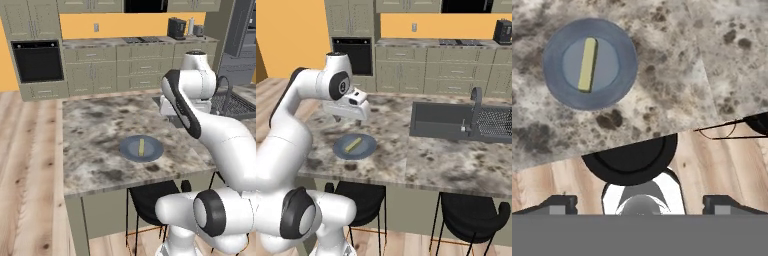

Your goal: Retrieve the butter from the fridge and place it on a plate on the dining table. Then retrieve the butter knife by the fridge and place it near the plate.

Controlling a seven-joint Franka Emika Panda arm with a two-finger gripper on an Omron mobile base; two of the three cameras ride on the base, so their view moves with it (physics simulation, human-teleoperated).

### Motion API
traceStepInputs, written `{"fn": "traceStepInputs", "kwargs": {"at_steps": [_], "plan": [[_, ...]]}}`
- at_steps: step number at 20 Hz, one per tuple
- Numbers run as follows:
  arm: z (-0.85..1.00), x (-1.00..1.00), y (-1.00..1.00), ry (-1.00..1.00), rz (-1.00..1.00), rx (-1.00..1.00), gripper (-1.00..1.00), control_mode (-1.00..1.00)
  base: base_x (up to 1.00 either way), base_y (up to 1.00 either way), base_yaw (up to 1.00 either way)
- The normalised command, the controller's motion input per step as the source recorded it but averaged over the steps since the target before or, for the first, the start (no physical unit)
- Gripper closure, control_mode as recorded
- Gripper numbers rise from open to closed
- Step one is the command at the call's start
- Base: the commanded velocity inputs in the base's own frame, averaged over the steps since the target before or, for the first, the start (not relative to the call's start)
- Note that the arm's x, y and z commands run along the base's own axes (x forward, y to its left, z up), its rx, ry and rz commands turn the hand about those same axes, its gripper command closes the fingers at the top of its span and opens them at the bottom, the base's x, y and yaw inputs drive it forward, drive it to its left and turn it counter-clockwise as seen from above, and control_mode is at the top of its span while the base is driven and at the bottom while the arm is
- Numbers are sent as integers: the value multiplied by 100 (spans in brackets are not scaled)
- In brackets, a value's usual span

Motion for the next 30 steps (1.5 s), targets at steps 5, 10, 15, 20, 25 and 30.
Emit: {"fn": "traceStepInputs", "kwargs": {"at_steps": [5,10,15,20,25,30], "plan": [[13,-80,-28,16,0,-9,-100,-100,0,0,0],[-44,-74,0,4,1,-3,-100,-100,0,0,0],[-58,-67,0,-1,9,0,-100,-100,0,0,0],[-35,-33,0,-1,14,12,-100,-100,0,0,0],[-25,-7,0,-4,13,4,-100,-100,0,0,0],[-20,0,0,0,3,0,-100,-100,0,0,0]]}}
